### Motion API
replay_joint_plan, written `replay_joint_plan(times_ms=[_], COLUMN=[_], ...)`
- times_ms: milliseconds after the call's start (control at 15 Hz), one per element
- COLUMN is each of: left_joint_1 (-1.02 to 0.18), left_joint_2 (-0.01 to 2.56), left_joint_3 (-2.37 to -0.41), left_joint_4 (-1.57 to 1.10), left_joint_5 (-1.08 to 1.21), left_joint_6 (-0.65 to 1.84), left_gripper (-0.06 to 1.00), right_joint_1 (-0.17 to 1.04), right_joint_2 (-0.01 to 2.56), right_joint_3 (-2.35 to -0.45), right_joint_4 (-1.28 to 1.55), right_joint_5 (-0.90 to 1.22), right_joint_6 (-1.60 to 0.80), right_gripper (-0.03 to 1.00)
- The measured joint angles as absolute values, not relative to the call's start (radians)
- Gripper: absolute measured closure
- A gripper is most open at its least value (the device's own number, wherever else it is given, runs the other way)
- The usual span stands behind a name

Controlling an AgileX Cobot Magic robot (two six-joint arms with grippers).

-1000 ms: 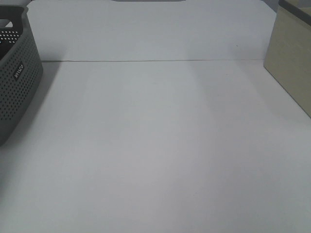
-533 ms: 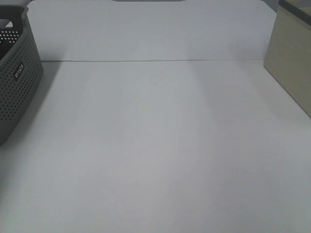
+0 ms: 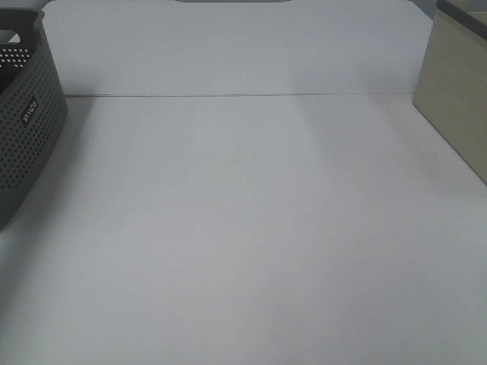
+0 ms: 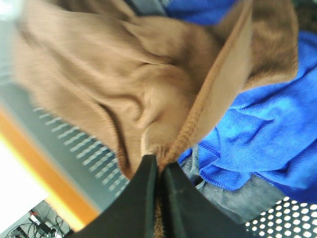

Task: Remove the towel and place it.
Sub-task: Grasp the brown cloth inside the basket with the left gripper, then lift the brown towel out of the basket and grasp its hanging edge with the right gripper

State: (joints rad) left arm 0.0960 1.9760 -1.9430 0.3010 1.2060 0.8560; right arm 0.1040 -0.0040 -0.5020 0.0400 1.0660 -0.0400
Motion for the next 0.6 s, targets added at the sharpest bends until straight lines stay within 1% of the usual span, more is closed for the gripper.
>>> replay_joint_plan(times_ms=[267,600], left_joint_1=[0.029,-0.099], left_joint_2=[1.802,1.63], left_joint_3=[-1.943,-1.943], left_joint_4=[0.299,0.316], left_joint_5=[1.211,1.214], left_joint_6=[0.741,0.706], left_gripper=[0.94,0.94], right_joint_1=[0.104,0.104], right_joint_2=[-0.004,-0.004], right_joint_3=[-0.502,-0.502], right_joint_4=[0.04,0.04], right_joint_5=[1.066,1.066], right_joint_6=[-0.04,-0.04], right_gripper=[0.21,0.21])
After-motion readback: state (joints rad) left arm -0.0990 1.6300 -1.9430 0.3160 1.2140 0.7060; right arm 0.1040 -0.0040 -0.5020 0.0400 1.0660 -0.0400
